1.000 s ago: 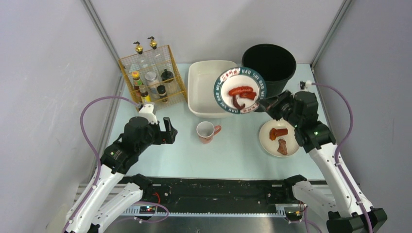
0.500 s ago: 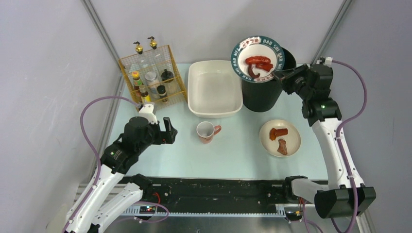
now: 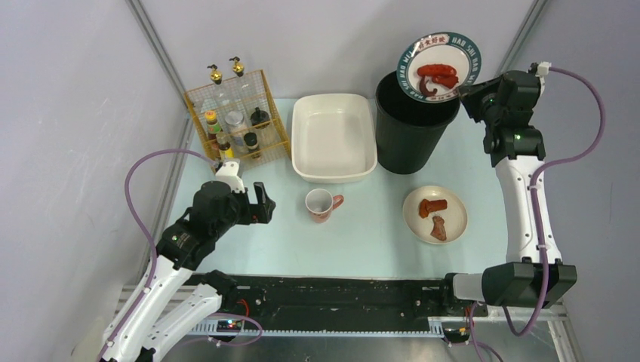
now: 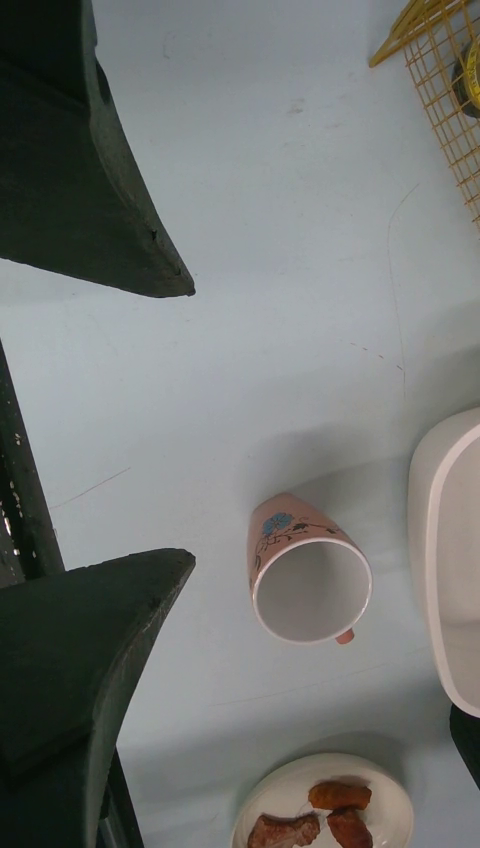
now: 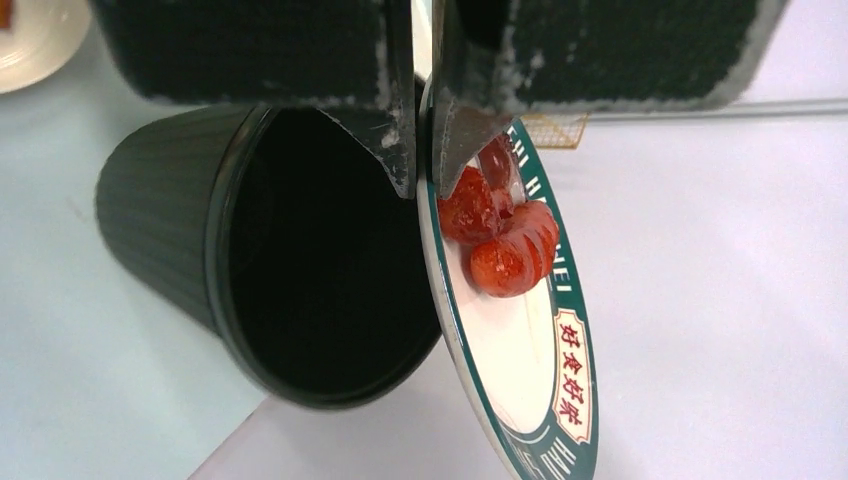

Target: Clear the kitchen counter

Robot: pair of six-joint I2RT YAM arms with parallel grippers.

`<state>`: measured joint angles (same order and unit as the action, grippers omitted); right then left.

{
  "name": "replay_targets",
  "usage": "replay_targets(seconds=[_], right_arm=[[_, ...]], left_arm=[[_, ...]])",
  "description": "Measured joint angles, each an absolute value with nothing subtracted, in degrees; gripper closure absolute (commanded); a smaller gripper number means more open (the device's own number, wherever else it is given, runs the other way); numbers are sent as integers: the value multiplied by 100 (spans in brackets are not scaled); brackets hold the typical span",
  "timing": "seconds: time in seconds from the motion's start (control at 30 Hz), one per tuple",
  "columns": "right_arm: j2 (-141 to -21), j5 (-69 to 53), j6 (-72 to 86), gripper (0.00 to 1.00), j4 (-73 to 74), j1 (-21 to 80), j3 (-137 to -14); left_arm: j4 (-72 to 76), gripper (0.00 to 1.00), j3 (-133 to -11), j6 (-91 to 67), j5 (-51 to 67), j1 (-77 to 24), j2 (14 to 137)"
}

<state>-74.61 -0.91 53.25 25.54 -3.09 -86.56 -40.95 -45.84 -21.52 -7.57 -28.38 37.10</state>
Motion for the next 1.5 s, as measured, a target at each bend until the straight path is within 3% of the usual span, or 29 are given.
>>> replay_targets(seconds=[0.57,0.77,1.07,1.27,1.5], right_arm=[[-8381,1175,3409,100,2630,-434,-9185],[-8486,1772,2368,100,2373,-64,-9194],[-8486,2873,327,100,757,1151,-8997],[-8451,3485,-757,100,-355,1354,-8670],[-8195,3691,-1103,100,-635,1525,-8519]], left_arm=[[-4095,2,-4584,-2152,-757,-2838,3697],[-4097,2,-4584,-2150,-755,-2838,3697],[-4097,2,-4584,-2150,-753,-2838,3664],[-4099,2,-4584,-2150,-751,-2838,3634],[-4101,2,-4584,-2150,-751,-2838,3634]])
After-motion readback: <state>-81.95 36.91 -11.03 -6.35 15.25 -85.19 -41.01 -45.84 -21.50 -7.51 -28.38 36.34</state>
